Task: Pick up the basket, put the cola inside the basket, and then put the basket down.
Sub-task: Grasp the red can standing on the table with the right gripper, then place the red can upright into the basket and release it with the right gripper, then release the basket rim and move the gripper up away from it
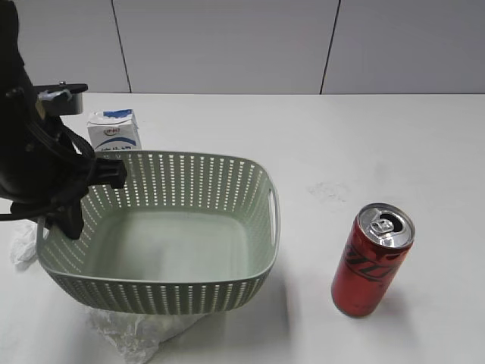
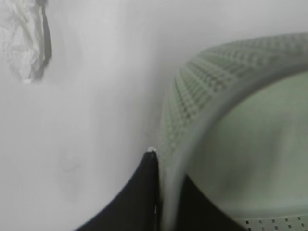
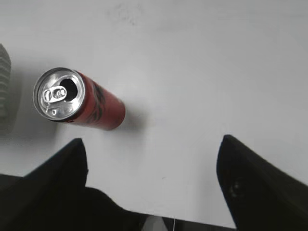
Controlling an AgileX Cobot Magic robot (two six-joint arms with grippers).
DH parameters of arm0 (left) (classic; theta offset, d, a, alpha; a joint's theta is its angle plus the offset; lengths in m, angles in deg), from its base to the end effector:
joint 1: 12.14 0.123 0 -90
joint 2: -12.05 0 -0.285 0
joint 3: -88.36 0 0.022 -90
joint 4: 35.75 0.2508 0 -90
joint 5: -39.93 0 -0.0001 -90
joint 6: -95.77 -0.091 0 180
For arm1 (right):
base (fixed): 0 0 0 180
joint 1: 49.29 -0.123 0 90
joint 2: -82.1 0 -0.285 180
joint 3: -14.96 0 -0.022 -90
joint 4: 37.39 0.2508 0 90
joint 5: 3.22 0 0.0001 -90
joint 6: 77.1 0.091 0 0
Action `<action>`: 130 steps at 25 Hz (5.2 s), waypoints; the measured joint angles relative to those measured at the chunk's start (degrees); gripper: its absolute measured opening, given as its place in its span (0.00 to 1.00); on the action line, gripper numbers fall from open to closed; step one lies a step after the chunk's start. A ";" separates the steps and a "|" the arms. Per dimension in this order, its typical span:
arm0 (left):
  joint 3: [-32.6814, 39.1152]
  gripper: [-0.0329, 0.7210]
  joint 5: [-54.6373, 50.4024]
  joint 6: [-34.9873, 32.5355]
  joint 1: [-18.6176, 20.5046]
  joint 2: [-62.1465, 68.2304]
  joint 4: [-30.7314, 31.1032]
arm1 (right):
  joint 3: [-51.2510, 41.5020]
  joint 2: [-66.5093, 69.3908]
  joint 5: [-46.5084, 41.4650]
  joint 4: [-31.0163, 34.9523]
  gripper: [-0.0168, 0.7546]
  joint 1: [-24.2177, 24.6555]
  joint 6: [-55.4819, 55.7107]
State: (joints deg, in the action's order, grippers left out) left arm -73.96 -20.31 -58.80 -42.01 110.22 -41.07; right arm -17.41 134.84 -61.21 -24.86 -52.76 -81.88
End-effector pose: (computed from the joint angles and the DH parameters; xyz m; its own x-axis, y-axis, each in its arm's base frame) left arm 0.2409 -0.1468 0.2251 -0.9992 0.0329 -0.0240 0.0352 0.9940 -0.1038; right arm 0.1286 0.0246 0.3221 -0.7970 -0.0150 -0.6038 -0.1445 0.9754 0.1664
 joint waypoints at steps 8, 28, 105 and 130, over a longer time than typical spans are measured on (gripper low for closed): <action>0.00 0.04 2.49 0.00 0.00 0.00 0.10 | 13.60 20.41 -9.61 2.87 0.83 -2.68 -3.06; 0.00 0.04 3.00 0.00 0.00 0.00 0.10 | 17.78 41.01 -2.42 -7.68 0.83 -28.82 8.22; -0.16 0.04 10.36 0.00 0.00 4.66 -2.85 | 48.69 62.85 -10.79 -3.83 0.86 -40.80 0.65; -0.16 0.04 6.26 0.00 0.00 4.66 -2.92 | 57.68 60.16 -10.90 -14.59 0.79 -9.13 2.47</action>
State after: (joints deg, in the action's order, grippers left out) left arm -74.12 -14.05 -58.80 -42.01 114.88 -43.99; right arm 40.27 195.00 -72.11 -39.46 -61.89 -79.41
